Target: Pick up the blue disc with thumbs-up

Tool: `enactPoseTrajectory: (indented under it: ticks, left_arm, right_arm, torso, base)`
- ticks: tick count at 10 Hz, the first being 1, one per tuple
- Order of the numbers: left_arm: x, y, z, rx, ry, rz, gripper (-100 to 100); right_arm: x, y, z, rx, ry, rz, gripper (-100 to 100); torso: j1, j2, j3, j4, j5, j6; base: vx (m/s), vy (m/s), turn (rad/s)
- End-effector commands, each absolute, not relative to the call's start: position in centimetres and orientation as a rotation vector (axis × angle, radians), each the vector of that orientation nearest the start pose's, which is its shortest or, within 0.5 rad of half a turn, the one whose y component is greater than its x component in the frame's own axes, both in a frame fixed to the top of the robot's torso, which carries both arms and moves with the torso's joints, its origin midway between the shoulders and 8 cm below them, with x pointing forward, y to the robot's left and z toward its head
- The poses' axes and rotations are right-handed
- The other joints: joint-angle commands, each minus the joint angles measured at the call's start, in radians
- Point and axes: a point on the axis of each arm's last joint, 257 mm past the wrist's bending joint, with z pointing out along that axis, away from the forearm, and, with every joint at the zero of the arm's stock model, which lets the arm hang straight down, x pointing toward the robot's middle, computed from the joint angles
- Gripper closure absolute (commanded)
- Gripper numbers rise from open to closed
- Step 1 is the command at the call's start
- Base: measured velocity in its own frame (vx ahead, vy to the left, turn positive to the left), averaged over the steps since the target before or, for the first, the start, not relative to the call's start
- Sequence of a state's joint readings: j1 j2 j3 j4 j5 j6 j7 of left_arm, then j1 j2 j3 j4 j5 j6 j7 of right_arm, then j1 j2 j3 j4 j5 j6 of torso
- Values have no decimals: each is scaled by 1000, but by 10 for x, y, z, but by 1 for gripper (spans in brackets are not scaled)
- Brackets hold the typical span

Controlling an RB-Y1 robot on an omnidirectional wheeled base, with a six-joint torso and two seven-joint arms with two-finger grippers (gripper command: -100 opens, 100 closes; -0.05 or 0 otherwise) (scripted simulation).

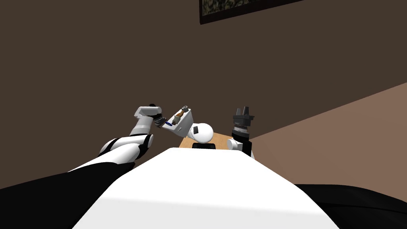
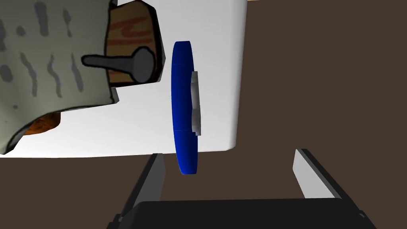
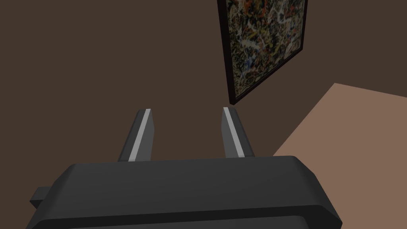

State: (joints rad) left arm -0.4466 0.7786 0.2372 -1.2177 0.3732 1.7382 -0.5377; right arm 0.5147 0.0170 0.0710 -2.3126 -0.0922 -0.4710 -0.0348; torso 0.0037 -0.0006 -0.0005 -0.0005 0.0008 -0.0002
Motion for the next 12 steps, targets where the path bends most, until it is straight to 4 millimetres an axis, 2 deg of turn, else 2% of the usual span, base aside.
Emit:
enactPoseTrajectory:
  ticks: [1, 2, 3, 7, 8, 9, 11, 12]
  left_arm:
    - [388, 558, -280, -1838, 2263, 245, -100]
    - [388, 559, -277, -1839, 2265, 246, -100]
    - [388, 559, -278, -1838, 2263, 245, 100]
    - [389, 558, -277, -1835, 2263, 241, 100]
    - [390, 558, -277, -1835, 2263, 240, 0]
    - [388, 559, -267, -1836, 2266, 245, 100]
    - [388, 559, -265, -1834, 2264, 243, 100]
    - [387, 559, -265, -1836, 2266, 245, 0]
  right_arm:
    - [343, -270, 28, 758, 537, 1457, 0]
    - [343, -270, 28, 758, 537, 1457, 0]
    - [343, -270, 28, 758, 537, 1457, 0]
    - [343, -270, 28, 758, 537, 1457, 0]
    - [343, -270, 28, 758, 537, 1457, 0]
    - [343, -270, 28, 758, 537, 1457, 0]
    - [343, -270, 28, 759, 537, 1457, 0]
    - [343, -270, 28, 758, 537, 1457, 0]
  torso:
    - [0, 0, 0, 0, 0, 0]
    - [0, 0, 0, 0, 0, 0]
    - [-1, 0, 0, 0, 0, 0]
    - [-1, 0, -1, -1, 0, -1]
    - [-1, -1, -1, -1, 0, -1]
    - [-1, -1, -1, -1, 0, -1]
    - [-3, -1, -1, -1, -1, -1]
    - [-2, -1, -1, -1, 0, -1]
  base:
    - [-6, 25, -8]
    - [-2, 11, -2]
    - [0, 0, 0]
    - [1, 0, -1]
    - [0, 0, 0]
    - [7, -21, 30]
    - [6, -18, 19]
    - [0, 0, 0]
